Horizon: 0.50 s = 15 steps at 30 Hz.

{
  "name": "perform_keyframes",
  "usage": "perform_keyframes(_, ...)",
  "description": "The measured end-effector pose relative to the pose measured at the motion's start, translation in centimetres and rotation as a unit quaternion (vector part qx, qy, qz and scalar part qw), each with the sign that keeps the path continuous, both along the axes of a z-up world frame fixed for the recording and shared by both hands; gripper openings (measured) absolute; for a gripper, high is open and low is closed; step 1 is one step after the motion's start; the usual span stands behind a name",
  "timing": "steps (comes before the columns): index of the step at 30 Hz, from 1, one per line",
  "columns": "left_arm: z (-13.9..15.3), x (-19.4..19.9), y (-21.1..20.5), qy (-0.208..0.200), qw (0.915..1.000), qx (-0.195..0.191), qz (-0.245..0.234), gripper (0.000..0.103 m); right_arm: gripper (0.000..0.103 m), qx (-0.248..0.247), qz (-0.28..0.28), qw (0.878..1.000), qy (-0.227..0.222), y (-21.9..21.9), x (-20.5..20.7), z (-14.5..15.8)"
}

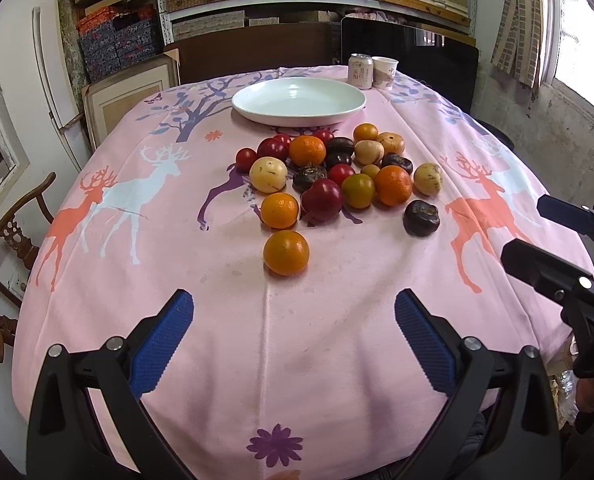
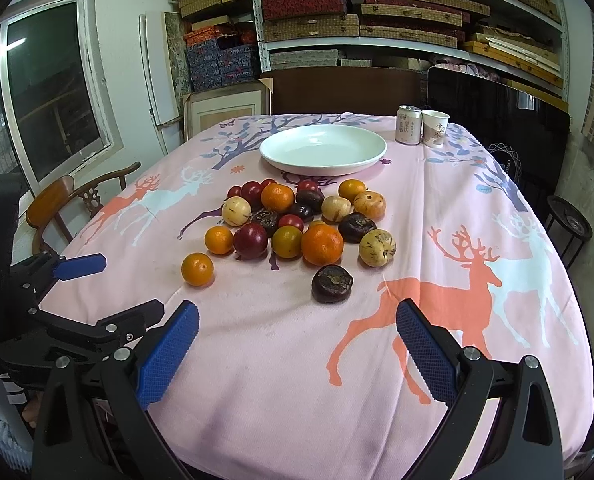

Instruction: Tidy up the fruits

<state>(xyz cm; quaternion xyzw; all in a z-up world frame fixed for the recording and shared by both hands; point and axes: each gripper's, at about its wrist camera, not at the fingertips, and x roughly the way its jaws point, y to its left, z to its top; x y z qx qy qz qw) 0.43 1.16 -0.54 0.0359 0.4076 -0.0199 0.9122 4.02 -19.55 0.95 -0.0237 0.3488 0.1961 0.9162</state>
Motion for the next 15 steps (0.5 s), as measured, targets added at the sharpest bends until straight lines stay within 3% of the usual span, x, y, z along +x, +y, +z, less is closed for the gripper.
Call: perform_keyframes(15,-0.16,0.02,-0.13,0.004,1.0000,-0.002,-0.003,0.099,0.100,0.006,0.003,1.000,0.007,-0.17,0.31,0.07)
